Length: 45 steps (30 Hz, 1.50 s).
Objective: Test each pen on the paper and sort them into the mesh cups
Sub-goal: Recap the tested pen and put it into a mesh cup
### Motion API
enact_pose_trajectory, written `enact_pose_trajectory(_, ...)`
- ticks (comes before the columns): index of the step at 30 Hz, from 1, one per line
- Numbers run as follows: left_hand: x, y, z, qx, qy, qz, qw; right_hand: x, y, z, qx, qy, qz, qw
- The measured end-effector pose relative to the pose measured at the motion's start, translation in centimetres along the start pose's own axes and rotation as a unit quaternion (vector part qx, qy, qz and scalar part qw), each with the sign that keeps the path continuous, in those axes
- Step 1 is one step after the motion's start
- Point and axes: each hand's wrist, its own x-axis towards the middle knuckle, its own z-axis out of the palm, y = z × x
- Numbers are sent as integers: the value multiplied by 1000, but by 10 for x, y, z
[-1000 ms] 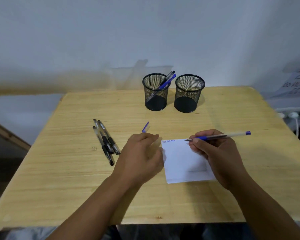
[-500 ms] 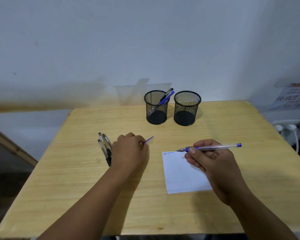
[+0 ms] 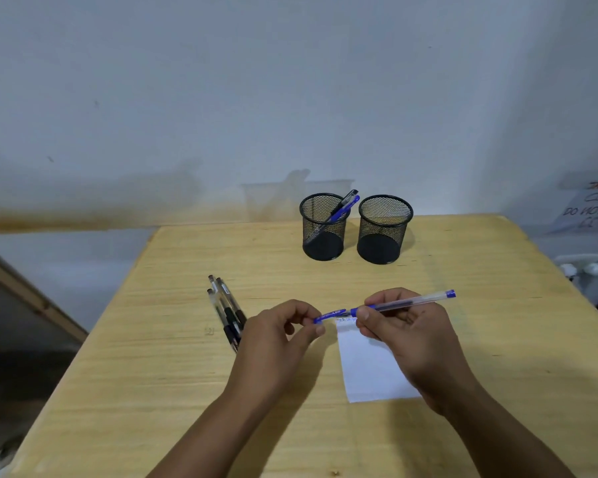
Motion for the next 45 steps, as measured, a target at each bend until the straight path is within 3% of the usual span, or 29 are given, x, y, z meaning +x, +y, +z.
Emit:
enact_pose_trajectory(5,-6,6,0,-3,-11,24,1000,-7,2,3,-36,-24,-17,999)
enact_pose_trajectory(15,-15,8,-3,-79,-21,25,996,-21,6,13,-42,7,-43,998)
enact_pose_trajectory(20,-17,10,-3,-103,-13,13,994,-21,9,14,23,15,2,1000)
enact_pose_trajectory(24,-18,17,7,-134,-21,-22,990,-13,8,18,154,70,66,983)
enact_pose_trajectory(26,-16,21,14,-156,-21,-32,987,-6,5,18,166,88,65,980)
enact_pose_trajectory(30,4,19,24,-162,-30,-31,986,20,-10,7,77,97,13,992)
enact_pose_trajectory(35,64,0,35,-111,47,-40,992,74,-40,-24,-129,93,-86,983)
enact_pose_trajectory(37,92,-9,39,-66,65,-66,994,95,-55,-32,-263,66,-132,953)
enact_pose_trajectory(40,122,-17,45,-22,56,-89,994,123,-73,-37,-443,16,-178,879)
enact_pose_trajectory(45,143,-13,53,-9,57,-50,997,161,-89,-25,-564,-51,-232,791)
